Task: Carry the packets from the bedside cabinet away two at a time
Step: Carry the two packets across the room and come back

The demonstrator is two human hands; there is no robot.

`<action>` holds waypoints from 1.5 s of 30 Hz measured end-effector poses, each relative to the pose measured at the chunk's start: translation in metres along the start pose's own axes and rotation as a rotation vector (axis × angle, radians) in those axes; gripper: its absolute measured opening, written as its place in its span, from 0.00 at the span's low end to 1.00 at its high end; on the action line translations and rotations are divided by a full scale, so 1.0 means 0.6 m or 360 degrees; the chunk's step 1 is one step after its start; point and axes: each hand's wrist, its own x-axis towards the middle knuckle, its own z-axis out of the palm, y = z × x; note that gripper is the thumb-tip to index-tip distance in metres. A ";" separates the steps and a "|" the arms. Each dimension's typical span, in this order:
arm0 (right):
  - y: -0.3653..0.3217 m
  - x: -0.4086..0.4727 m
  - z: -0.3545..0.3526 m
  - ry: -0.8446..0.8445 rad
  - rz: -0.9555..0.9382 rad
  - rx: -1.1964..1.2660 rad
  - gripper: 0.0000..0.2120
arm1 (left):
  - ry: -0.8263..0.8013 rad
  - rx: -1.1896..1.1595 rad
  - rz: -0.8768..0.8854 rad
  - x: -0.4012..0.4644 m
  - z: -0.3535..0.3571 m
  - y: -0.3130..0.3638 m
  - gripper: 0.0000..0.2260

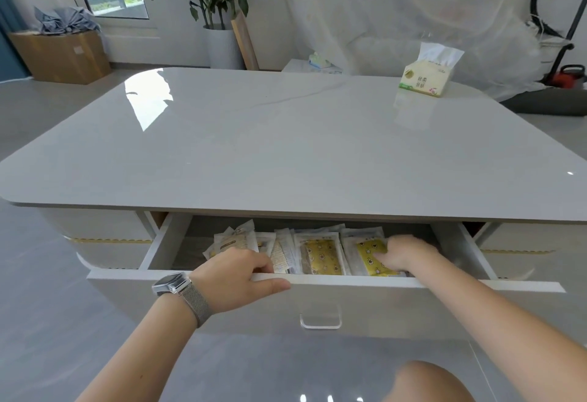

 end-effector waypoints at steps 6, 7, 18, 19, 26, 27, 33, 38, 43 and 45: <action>0.014 -0.109 0.022 0.0839 -0.0722 0.0897 0.08 | 0.0052 0.0163 0.0015 -0.009 -0.004 0.007 0.24; 0.008 -0.130 0.040 0.1127 -0.0927 0.0900 0.08 | 0.0122 0.0262 0.0039 -0.012 -0.005 0.008 0.27; -0.028 -0.107 0.083 0.1709 -0.0816 0.0009 0.34 | 0.1033 0.0793 0.0075 0.018 0.050 -0.027 0.43; -0.028 -0.098 0.076 0.1663 -0.0818 -0.0057 0.37 | 0.1061 0.0807 0.0043 0.025 0.052 -0.026 0.42; -0.039 -0.038 0.036 0.1471 -0.0799 -0.0168 0.39 | 0.1190 0.0756 -0.0113 0.077 0.042 -0.005 0.33; -0.042 -0.034 0.034 0.1515 -0.0810 -0.0116 0.36 | 0.1223 0.0736 -0.0107 0.083 0.040 -0.004 0.31; -0.062 -0.011 0.043 0.1837 -0.0790 0.0147 0.34 | 0.1551 0.0628 -0.0097 0.107 0.042 -0.010 0.22; -0.079 0.002 0.052 0.2032 -0.0714 0.0174 0.28 | 0.1707 0.0643 -0.0205 0.125 0.050 -0.012 0.17; -0.079 0.000 0.053 0.1979 -0.0703 0.0169 0.27 | 0.1693 0.0693 -0.0191 0.122 0.047 -0.012 0.16; -0.079 -0.007 0.052 0.1925 -0.0690 0.0160 0.27 | 0.1622 0.0686 -0.0182 0.114 0.040 -0.009 0.17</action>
